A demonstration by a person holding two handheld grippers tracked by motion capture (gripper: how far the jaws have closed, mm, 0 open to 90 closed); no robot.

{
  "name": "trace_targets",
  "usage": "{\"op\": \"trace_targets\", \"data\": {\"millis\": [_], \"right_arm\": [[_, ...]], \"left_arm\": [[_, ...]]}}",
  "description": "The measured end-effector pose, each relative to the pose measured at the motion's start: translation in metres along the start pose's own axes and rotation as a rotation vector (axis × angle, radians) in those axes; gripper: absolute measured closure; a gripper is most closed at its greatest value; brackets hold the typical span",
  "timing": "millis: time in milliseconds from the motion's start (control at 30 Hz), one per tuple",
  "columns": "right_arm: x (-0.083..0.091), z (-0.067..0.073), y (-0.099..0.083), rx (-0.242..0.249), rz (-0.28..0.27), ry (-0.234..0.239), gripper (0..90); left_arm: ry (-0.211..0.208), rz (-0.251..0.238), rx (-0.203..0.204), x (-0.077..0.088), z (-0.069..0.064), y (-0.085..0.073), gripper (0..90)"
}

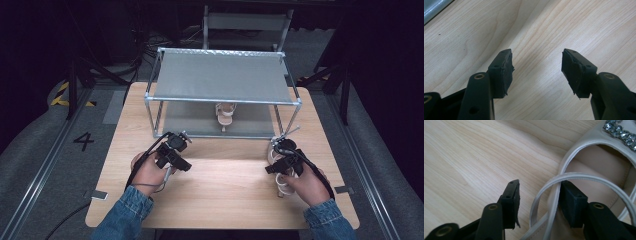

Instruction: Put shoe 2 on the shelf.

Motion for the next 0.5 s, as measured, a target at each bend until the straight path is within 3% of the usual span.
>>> {"op": "trace_targets", "data": {"millis": [33,100,200,367,500], "right_arm": [[-0.001,-0.002,0.001,0.025,0.0,-0.035,63.6],[-0.002,-0.003,0.001,0.031,0.0,-0.051,66.1],[0.0,-0.006,0.001,0.031,0.009,-0.081,78.1],[0.002,-0.007,-0.002,0.024,0.03,-0.092,83.6],[0.011,-0.011,-0.003,0.02,-0.001,-0.117,85.0]], "left_arm": [[0.001,-0.001,-0.002,0.0,0.001,0.0,42.5],[0.006,0.002,0.003,0.001,0.001,-0.002,42.6],[0.006,-0.003,0.008,0.001,0.002,-0.004,42.6],[0.007,-0.012,0.017,0.004,0.004,-0.006,42.6],[0.005,-0.017,0.018,0.003,0.004,-0.006,42.7]]}}
Point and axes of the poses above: each handheld gripper's, and its own axes: x roughly backward along the jaws, y roughly out of its top, z roughly to its left, the point moved 8 cm from there along -x, roughly forward along the jaws, and after that the axes turned 11 degrees about -y, right-handed, at the moved point
